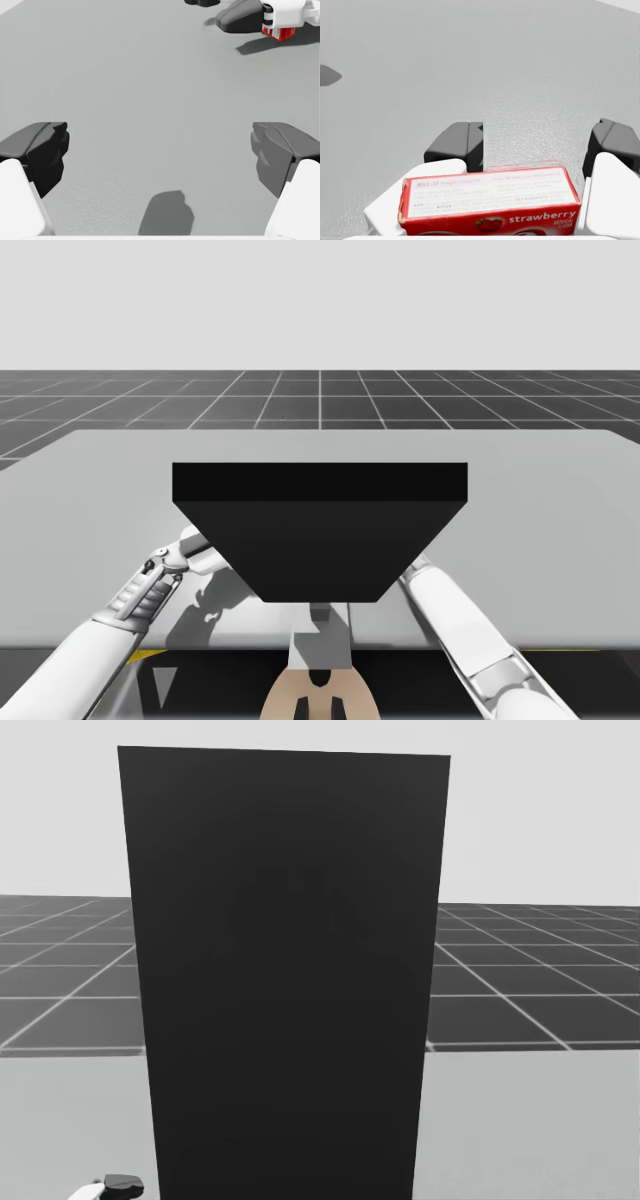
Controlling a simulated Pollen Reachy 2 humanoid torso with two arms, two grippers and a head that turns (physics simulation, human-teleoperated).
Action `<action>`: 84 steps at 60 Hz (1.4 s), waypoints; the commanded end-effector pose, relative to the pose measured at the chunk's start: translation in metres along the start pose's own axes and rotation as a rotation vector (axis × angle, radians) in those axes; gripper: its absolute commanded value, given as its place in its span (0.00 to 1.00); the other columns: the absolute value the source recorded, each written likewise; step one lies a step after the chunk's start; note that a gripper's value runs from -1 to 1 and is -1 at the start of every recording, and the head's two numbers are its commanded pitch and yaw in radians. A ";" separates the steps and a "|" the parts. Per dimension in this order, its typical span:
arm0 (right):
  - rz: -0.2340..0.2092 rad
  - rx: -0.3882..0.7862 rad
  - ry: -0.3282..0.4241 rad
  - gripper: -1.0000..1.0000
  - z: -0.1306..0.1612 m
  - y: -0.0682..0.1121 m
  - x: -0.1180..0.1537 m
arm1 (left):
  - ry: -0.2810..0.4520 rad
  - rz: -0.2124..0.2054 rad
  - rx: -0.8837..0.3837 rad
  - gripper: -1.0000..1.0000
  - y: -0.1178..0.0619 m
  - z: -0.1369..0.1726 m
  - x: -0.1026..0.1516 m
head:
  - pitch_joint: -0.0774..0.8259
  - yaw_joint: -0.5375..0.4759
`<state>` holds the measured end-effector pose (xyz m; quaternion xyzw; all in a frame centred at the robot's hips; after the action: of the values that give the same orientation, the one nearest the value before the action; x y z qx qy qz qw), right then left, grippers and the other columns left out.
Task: Reach around the screen and pick up the object behind it.
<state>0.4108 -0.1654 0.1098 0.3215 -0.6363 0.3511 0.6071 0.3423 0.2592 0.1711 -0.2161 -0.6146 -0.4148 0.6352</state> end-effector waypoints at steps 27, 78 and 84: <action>0.069 -0.207 0.041 1.00 0.107 -0.037 0.022 | 0.009 -0.003 0.018 0.00 0.003 0.000 -0.001 | 0.18 0.46; 0.266 -0.457 -0.154 1.00 0.201 -0.100 0.184 | 0.011 0.007 0.069 0.00 0.014 0.005 -0.004 | 0.16 0.47; 0.290 -0.471 -0.171 1.00 0.204 -0.102 0.201 | 0.011 0.008 0.072 0.00 0.015 0.005 -0.004 | 0.15 0.47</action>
<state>0.3749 -0.3751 0.2812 0.1469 -0.7683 0.2632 0.5647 0.3506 0.2715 0.1715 -0.1947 -0.6242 -0.3931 0.6465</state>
